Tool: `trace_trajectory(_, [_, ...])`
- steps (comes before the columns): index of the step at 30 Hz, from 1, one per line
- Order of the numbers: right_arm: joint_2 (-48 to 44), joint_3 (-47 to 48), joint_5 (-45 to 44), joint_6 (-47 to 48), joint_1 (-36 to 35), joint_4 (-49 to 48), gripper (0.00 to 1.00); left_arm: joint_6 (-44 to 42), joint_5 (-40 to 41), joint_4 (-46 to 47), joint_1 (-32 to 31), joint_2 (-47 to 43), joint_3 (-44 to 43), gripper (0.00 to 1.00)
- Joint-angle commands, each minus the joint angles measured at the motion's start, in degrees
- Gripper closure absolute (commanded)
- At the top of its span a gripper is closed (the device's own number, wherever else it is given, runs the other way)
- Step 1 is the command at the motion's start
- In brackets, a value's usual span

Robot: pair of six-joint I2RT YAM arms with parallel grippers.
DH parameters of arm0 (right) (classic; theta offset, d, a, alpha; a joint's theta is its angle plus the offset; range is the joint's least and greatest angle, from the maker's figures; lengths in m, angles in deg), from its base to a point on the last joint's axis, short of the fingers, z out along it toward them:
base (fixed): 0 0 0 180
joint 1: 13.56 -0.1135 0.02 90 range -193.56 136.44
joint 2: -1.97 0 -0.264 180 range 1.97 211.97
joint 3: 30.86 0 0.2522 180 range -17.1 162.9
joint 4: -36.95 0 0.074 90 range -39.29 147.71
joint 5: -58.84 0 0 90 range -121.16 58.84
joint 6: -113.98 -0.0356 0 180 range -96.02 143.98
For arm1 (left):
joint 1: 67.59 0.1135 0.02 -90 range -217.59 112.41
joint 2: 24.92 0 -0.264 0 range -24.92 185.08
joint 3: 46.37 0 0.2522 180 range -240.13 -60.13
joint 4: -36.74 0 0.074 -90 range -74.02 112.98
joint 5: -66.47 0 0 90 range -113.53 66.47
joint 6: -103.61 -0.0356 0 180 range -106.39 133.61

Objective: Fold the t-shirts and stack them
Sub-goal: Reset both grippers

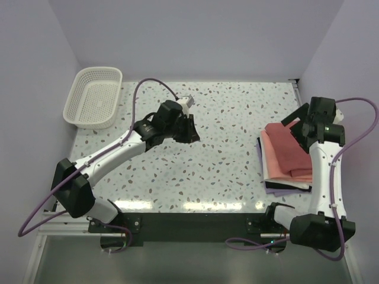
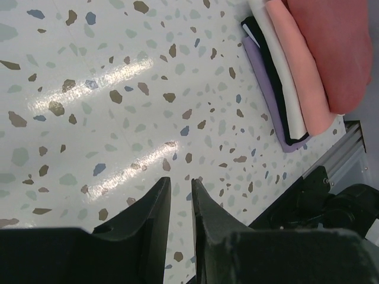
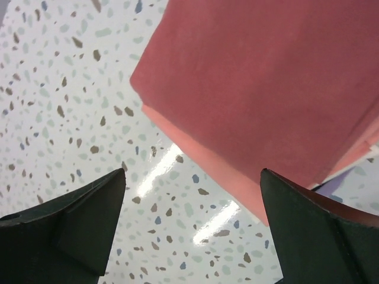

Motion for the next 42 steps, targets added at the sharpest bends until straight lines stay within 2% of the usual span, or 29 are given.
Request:
trace_trajectory(1, [-3.00,-2.83,9.29,3.91,0.17,-10.78,0.01,-2.00,1.74,1.82,0.47,-4.62,1.19,0.75])
trace_trajectory(6, [-4.67,-9.33,16.32,4.53,-0.45,-16.76,0.01,-2.53,3.94,2.17,2.40,-8.23,5.05,0.73])
trace_trajectory(10, [-5.90,-14.52,15.02,3.83,-5.88,-22.12,0.01,-2.88,5.26,2.78,4.86,-12.88,9.09,0.73])
trace_trajectory(12, [-4.68,-15.67,11.78,3.83,-12.03,-22.66,0.01,-3.32,7.10,2.96,6.27,-15.43,11.56,0.73])
trace_trajectory(13, [-3.80,-15.67,8.89,3.57,-18.06,-22.92,0.01,-3.41,7.63,2.79,7.32,-16.31,12.35,0.73])
trace_trajectory(18, [-0.90,-19.36,7.02,2.60,-29.61,-27.84,0.01,-4.46,13.34,1.91,8.91,-20.71,17.01,0.72])
trace_trajectory(19, [-0.11,-20.50,6.32,2.43,-33.63,-29.41,0.01,-4.72,14.39,1.56,9.09,-21.94,17.54,0.72])
trace_trajectory(22, [3.05,-20.86,1.14,2.34,-41.72,-30.13,0.01,-4.64,17.21,0.59,9.17,-23.70,19.64,0.69])
trace_trajectory(25, [4.55,-21.03,-0.98,2.60,-46.92,-30.92,0.01,-4.11,18.35,0.68,9.61,-24.58,21.58,0.67])
trace_trajectory(30, [2.71,-23.67,-0.71,3.12,-48.35,-34.00,0.01,-3.50,18.00,0.68,9.79,-25.02,22.90,0.67])
trace_trajectory(35, [2.62,-22.35,-5.28,4.36,-48.61,-30.66,0.01,-2.97,17.21,0.94,9.79,-25.29,23.78,0.67])
trace_trajectory(42, [2.10,-23.14,-4.14,5.50,-48.53,-32.85,0.01,-2.79,16.60,1.12,9.79,-26.34,24.31,0.67])
